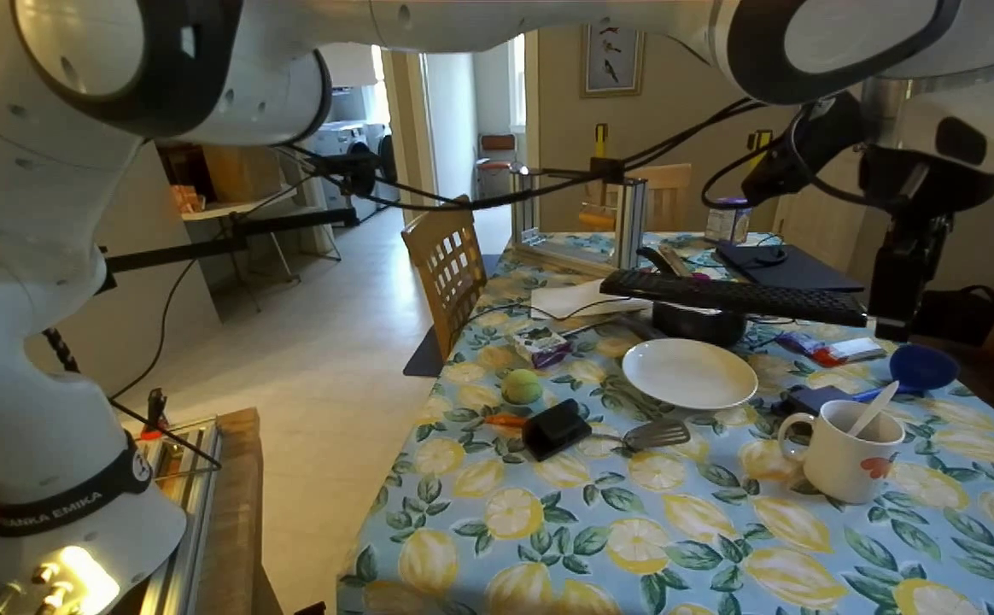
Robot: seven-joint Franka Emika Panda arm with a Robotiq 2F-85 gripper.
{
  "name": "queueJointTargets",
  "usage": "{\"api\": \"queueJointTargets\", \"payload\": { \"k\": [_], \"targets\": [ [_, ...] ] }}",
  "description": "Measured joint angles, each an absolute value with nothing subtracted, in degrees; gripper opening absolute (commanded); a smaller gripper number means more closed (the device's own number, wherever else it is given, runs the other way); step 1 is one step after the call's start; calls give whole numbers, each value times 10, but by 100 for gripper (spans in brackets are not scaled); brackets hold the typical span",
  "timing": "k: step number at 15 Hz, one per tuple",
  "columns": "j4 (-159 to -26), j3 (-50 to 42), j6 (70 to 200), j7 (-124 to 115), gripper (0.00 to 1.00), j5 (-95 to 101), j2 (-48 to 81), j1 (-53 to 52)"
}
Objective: Pick up the folk from the cup and put it on the table
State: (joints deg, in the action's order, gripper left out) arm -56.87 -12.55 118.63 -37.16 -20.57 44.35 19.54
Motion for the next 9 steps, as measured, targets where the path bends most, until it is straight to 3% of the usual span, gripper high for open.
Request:
{"api": "queueJointTargets", "payload": {
  "k": [9],
  "targets": [
    [-418,-145,1141,-369,100,-90,580,171]
  ]
}}
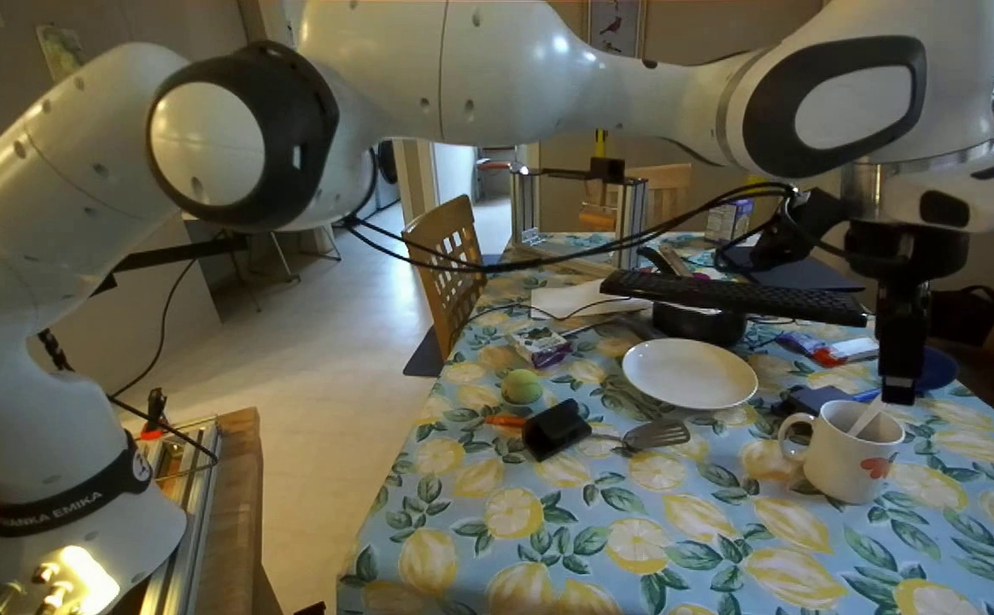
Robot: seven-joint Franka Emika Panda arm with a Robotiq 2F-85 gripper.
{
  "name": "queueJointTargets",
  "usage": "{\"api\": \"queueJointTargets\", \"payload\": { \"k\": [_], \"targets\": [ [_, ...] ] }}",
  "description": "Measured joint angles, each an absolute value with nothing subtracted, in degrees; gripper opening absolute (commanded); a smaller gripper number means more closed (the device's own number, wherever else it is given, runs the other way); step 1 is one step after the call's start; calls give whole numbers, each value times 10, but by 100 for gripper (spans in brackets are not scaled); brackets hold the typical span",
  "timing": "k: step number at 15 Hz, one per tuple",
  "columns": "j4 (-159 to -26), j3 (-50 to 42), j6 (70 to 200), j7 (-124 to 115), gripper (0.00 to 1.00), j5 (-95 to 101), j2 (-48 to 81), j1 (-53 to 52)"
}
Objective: Pick up the folk from the cup and put it on the table
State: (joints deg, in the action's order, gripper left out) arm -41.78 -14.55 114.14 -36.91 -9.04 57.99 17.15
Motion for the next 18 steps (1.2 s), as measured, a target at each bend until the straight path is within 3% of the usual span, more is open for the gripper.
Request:
{"api": "queueJointTargets", "payload": {
  "k": [7,11,18],
  "targets": [
    [-313,-146,1116,-318,100,7,654,134],
    [-297,-101,1116,-260,100,-22,655,148],
    [-297,-105,1153,-241,100,-9,663,146]
  ]
}}
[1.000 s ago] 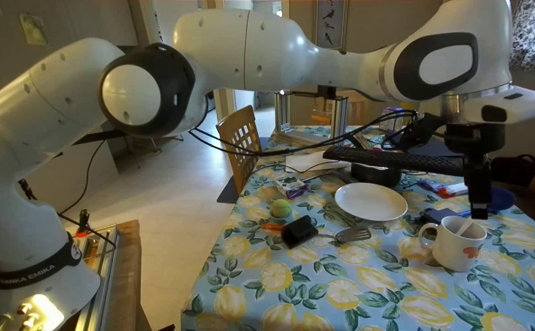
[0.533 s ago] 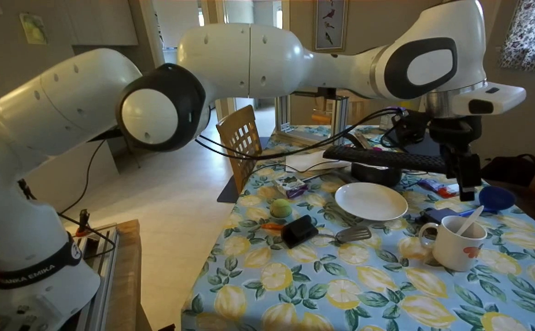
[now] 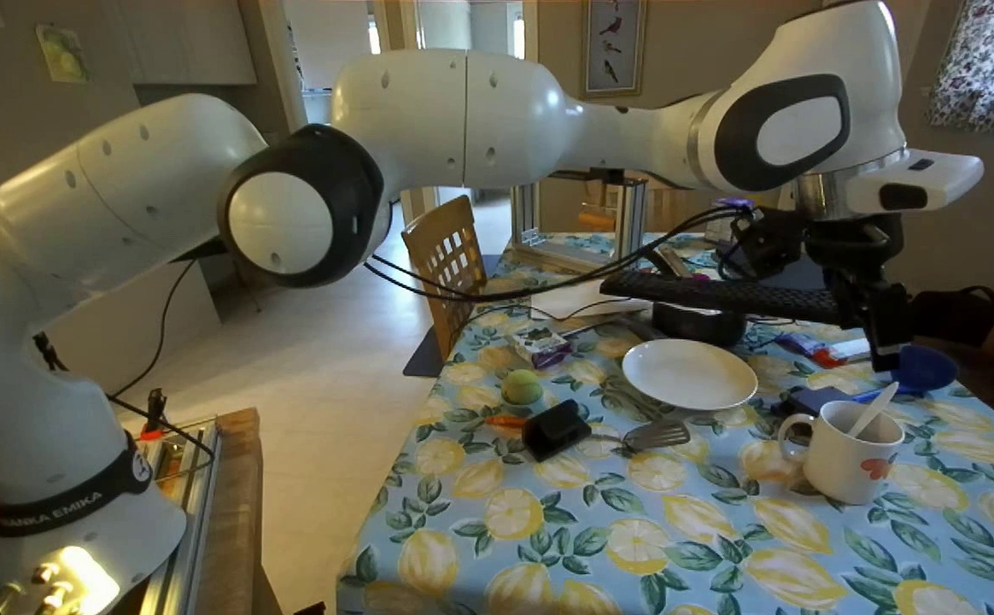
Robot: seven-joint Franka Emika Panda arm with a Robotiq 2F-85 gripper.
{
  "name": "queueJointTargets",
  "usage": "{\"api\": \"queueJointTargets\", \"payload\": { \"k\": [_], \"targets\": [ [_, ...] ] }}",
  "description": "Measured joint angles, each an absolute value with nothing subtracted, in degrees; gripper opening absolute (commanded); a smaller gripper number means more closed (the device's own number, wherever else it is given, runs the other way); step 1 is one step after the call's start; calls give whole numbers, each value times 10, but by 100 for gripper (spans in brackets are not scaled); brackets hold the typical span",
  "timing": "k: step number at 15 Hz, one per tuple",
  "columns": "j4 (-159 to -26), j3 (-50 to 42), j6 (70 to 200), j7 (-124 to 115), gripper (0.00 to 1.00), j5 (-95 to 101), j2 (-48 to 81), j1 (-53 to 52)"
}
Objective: Pick up the folk from the cup and put it on the table
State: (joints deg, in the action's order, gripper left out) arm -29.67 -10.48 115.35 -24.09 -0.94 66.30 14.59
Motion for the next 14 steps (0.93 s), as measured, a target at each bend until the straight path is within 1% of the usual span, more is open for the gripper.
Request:
{"api": "queueJointTargets", "payload": {
  "k": [7,10,14],
  "targets": [
    [-297,-163,1226,-228,100,61,714,100],
    [-297,-192,1228,-231,100,79,724,87],
    [-297,-198,1228,-231,100,80,725,85]
  ]
}}
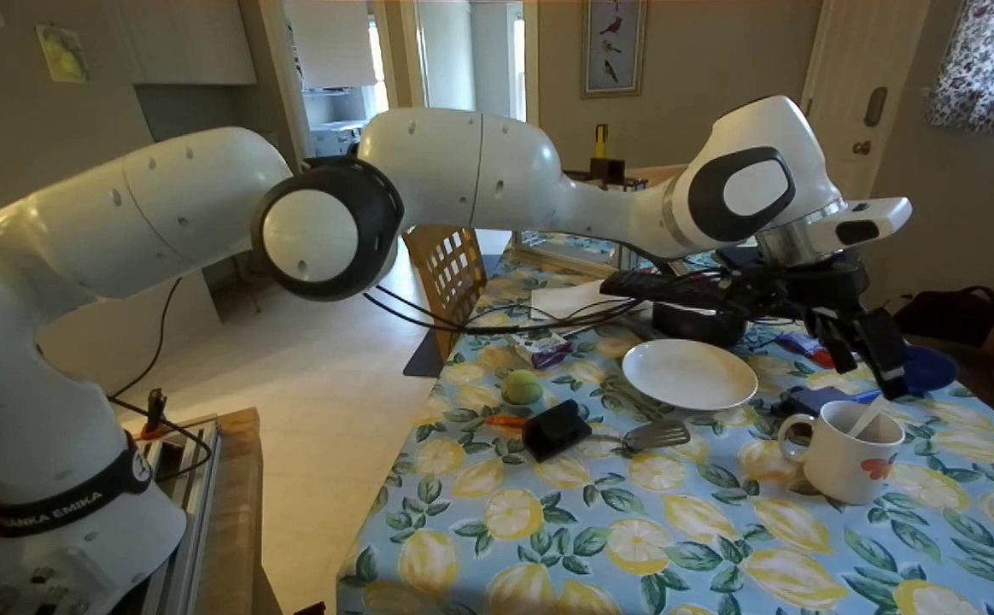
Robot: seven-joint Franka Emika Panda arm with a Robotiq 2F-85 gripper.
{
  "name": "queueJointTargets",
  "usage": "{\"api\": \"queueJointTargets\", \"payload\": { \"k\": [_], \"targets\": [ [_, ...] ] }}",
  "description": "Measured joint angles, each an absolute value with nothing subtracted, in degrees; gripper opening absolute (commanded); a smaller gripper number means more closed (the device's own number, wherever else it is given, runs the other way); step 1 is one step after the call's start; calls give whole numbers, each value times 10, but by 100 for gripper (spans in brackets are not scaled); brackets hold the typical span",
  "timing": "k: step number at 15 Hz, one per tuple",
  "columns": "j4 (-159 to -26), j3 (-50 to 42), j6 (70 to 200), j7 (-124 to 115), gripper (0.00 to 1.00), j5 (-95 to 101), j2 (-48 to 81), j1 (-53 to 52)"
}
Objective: Pick up the folk from the cup and put it on the table
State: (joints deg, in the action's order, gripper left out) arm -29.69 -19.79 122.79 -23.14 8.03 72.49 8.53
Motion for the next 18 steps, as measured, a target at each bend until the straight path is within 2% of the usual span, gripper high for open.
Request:
{"api": "queueJointTargets", "payload": {
  "k": [4,10,15,18],
  "targets": [
    [-297,-210,1238,-250,100,81,728,85],
    [-297,-225,1397,-200,100,90,762,86],
    [-298,-154,1533,-82,100,83,789,112],
    [-298,-115,1546,-52,100,80,798,127]
  ]
}}
